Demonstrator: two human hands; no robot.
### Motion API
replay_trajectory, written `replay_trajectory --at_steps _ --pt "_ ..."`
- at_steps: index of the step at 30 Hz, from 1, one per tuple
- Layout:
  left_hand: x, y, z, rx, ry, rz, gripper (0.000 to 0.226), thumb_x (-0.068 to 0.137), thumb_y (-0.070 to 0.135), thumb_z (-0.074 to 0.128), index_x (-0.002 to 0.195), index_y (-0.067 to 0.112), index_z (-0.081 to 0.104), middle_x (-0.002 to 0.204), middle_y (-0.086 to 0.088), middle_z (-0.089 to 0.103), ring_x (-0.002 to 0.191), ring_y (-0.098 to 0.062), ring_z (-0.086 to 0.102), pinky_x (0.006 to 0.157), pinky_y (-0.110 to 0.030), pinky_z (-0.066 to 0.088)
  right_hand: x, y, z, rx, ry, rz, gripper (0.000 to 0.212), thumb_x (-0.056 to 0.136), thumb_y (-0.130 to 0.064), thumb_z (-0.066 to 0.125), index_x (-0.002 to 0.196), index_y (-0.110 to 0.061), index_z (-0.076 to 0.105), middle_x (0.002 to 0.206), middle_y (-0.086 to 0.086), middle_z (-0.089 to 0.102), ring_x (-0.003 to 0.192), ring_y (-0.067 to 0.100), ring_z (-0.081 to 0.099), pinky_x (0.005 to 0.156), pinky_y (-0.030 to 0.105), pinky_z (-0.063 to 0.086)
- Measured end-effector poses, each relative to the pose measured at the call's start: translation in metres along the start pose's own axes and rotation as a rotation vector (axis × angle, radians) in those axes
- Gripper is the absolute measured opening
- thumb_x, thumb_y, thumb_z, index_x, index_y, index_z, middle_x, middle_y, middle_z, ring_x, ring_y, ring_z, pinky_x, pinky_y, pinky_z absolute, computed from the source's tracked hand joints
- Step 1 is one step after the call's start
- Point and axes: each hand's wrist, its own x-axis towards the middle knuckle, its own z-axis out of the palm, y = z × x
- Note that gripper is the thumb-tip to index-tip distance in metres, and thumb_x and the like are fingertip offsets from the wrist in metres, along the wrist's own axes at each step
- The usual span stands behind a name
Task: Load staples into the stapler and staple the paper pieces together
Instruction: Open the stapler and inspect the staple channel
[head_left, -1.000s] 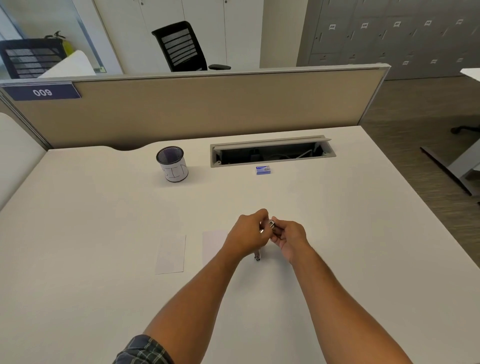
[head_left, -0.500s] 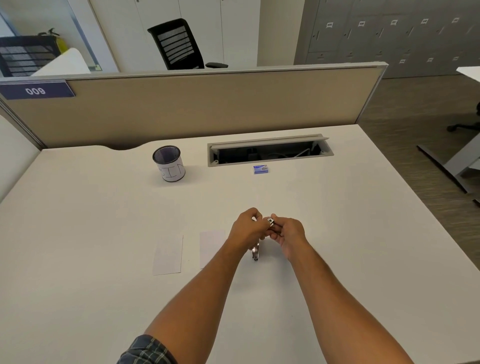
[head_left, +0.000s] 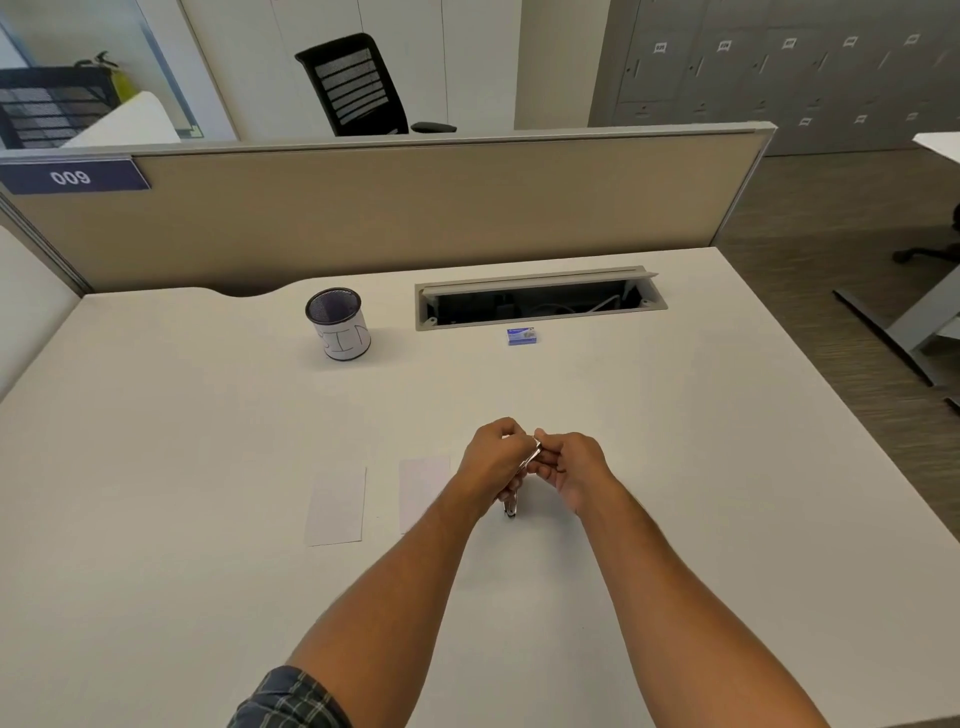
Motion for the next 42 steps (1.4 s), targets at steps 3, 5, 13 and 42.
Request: replay_trajectory --at_steps 3,5,13,42 --pt "-0.002 -0.001 -0.001 0.009 -0.004 0.049 0.014 0.076 0.027 0.059 0.065 0.021 0.054 0.054 -0.005 0.053 0.043 -0.018 0.043 0.042 -0.022 0.032 -0.001 -0.001 0.0 0.001 0.0 -0.009 0.015 0.097 -0.001 0.06 0.083 0.002 0.066 0.062 0.009 0.069 0.048 0.019 0.065 0.053 0.024 0.052" --pt "-0.002 -0.001 -0.001 0.041 0.021 0.074 0.017 0.076 0.03 0.061 0.063 0.02 0.056 0.053 -0.006 0.055 0.042 -0.019 0.045 0.041 -0.02 0.033 -0.001 -0.001 -0.001 0.02 -0.003 -0.019 0.015 0.097 -0.001 0.059 0.084 0.004 0.066 0.068 0.012 0.068 0.048 0.019 0.064 0.049 0.022 0.051" --pt "-0.01 0.003 -0.004 0.092 0.047 0.169 0.031 0.073 0.032 0.062 0.076 0.002 0.052 0.063 -0.011 0.064 0.052 -0.028 0.071 0.046 -0.029 0.05 0.004 -0.002 -0.007 0.097 0.063 -0.029 0.018 0.1 -0.002 0.054 0.088 0.003 0.066 0.067 0.008 0.073 0.043 0.015 0.063 0.042 0.02 0.05" --pt "-0.027 -0.02 -0.05 0.488 -0.245 0.211 0.049 0.073 0.03 0.089 0.118 0.023 0.072 0.101 0.005 0.071 0.078 -0.006 0.064 0.059 -0.013 0.046 -0.004 0.021 -0.071 -0.086 -0.396 -0.184 0.022 0.101 -0.01 0.057 0.106 0.001 0.075 0.112 0.02 0.074 0.097 0.024 0.073 0.081 0.024 0.059"
